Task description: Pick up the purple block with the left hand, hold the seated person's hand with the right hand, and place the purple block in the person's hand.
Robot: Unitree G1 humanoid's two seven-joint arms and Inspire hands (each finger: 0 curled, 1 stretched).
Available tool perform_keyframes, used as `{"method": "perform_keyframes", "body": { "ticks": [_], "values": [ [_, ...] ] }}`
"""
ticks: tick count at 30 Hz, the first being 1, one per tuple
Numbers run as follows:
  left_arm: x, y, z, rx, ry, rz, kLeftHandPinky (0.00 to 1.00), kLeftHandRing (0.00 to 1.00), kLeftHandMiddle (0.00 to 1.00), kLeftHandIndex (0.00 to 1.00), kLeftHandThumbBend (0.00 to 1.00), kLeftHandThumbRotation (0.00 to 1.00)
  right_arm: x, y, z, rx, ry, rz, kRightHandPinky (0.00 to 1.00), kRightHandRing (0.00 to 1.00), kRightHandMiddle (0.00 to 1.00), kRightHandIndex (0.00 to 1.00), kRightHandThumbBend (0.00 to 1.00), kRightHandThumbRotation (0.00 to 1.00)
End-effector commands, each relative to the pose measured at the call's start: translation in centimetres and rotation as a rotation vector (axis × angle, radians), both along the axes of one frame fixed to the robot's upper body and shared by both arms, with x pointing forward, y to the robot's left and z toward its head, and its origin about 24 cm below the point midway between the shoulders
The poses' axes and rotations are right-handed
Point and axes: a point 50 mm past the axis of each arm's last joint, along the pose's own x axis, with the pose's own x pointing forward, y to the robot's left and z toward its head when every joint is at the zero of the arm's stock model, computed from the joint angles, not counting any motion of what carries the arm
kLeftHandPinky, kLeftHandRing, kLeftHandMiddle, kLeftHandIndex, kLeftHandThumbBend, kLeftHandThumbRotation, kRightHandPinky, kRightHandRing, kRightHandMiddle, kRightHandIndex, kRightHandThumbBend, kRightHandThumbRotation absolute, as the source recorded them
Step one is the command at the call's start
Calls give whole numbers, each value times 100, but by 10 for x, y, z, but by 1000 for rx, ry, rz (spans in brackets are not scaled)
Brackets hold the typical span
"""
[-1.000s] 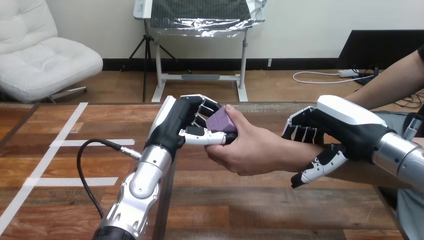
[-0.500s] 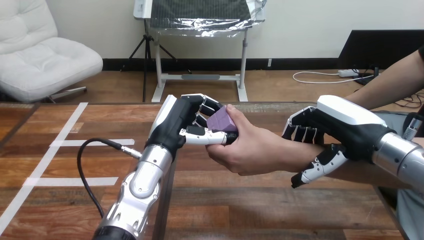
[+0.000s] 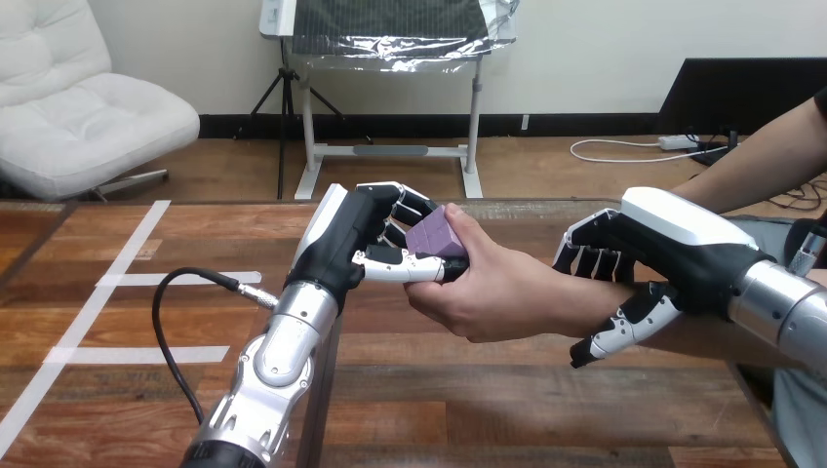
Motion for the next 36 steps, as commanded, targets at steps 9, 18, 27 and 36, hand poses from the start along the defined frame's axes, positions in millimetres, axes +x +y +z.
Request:
{"method": "perform_keyframes", "body": {
  "ticks": [9,18,27,36],
  "values": [
    [5,-9,19,-13,-60,-54,38,49,54,55,53,0,-5,9,-10,46,20,28,41,47,51,54,87,9],
    [3,-4,18,-19,-59,-74,46,57,63,65,40,5,-5,8,-11,50,26,23,42,47,51,54,87,8],
    [3,1,17,-20,-73,-79,55,63,67,68,31,27,-5,6,-12,50,33,17,43,47,52,55,87,7],
    [2,5,16,-12,-92,-74,59,64,67,69,25,37,-5,5,-13,53,37,14,41,46,51,55,87,8]
  ]
}}
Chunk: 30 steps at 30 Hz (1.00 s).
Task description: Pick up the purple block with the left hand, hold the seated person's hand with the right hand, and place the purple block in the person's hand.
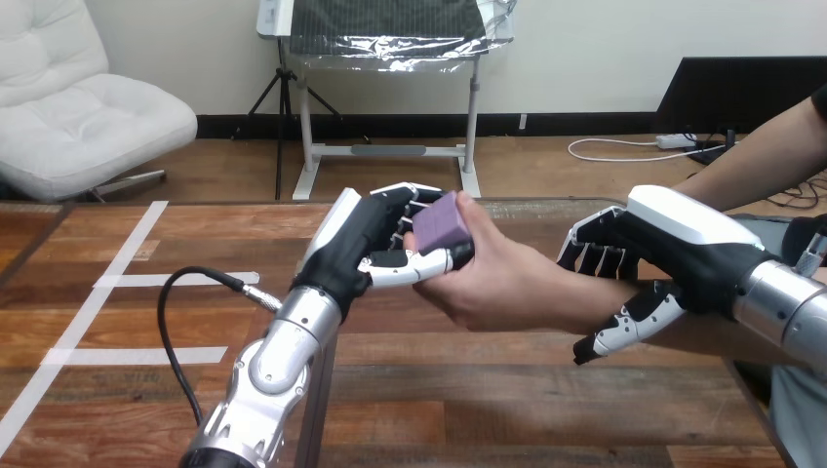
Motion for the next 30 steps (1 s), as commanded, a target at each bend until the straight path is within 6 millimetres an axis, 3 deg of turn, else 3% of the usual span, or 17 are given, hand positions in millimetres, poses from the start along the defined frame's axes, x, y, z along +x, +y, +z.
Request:
{"method": "perform_keyframes", "body": {
  "ticks": [1,11,20,30],
  "values": [
    [7,2,16,-15,-77,5,59,64,66,68,25,38,-5,8,-14,48,45,28,41,46,51,55,87,8],
    [7,6,16,-8,-91,19,60,64,65,69,23,44,-5,7,-14,43,48,25,41,46,51,55,87,7],
    [7,8,15,-6,-102,33,61,63,65,69,25,63,-4,6,-15,41,48,21,42,47,51,56,87,7],
    [7,10,14,-9,-102,47,64,65,66,69,34,87,-4,4,-16,39,54,14,43,48,52,56,87,7]
  ]
}}
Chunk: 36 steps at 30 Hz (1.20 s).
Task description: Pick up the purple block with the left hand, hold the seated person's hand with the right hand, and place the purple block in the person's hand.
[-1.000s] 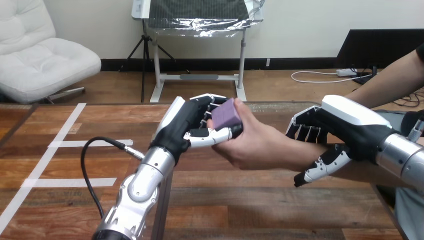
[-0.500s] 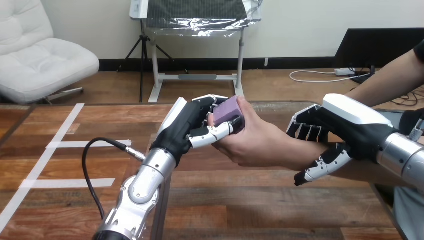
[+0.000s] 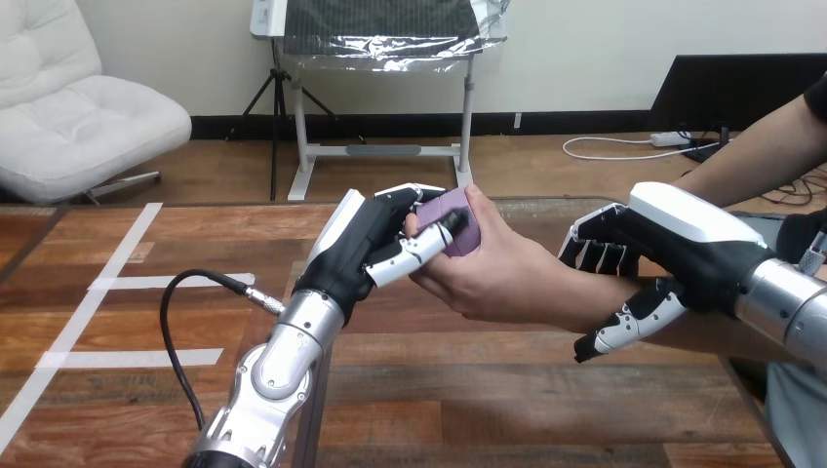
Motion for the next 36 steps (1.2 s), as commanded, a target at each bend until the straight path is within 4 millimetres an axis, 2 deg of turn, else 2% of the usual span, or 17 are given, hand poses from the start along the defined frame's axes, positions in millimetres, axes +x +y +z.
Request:
{"method": "perform_keyframes", "body": {
  "ticks": [1,12,26,34,36],
  "values": [
    [9,11,15,-10,-76,52,65,65,66,69,34,88,-4,5,-18,36,66,12,44,48,52,56,87,7],
    [9,13,13,-12,-82,68,66,66,67,69,45,98,-4,5,-17,36,64,9,44,49,53,57,87,7],
    [9,15,11,-14,-86,88,65,67,68,68,53,100,-4,4,-18,35,64,9,44,49,53,57,87,7],
    [8,15,10,-9,-90,98,63,69,68,68,65,100,-5,4,-18,37,61,10,44,49,52,57,87,8],
    [8,15,10,-8,-90,99,63,69,68,69,71,100,-5,4,-18,38,60,11,44,49,52,57,87,8]
  ]
}}
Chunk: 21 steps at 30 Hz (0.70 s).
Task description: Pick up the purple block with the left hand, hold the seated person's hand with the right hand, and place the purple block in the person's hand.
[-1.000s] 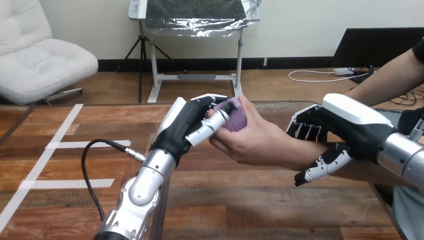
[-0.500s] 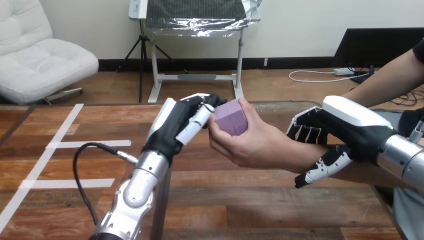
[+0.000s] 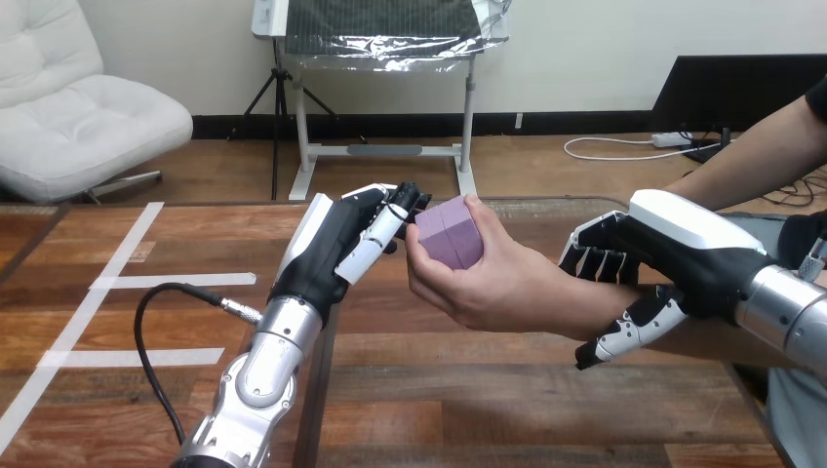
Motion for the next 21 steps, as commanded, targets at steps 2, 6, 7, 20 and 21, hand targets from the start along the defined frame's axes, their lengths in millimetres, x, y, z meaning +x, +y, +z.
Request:
{"method": "perform_keyframes", "body": {
  "ticks": [2,6,7,20,21],
  "values": [
    [8,-3,17,-7,-82,0,62,69,69,69,74,100,-3,5,-14,39,44,12,43,49,52,57,87,8],
    [7,-3,17,-5,-85,-1,62,69,69,69,80,100,-4,5,-14,34,44,13,44,49,53,57,86,8],
    [7,-3,17,-6,-87,-1,62,69,69,70,81,100,-4,5,-14,33,44,13,44,49,53,57,86,8],
    [2,-3,17,-58,-106,-9,66,71,71,71,88,100,-7,5,-15,31,34,24,47,54,59,61,87,14],
    [2,-3,18,-63,-110,-8,66,71,72,72,87,100,-7,4,-15,32,30,27,47,55,60,62,86,16]
  ]
}}
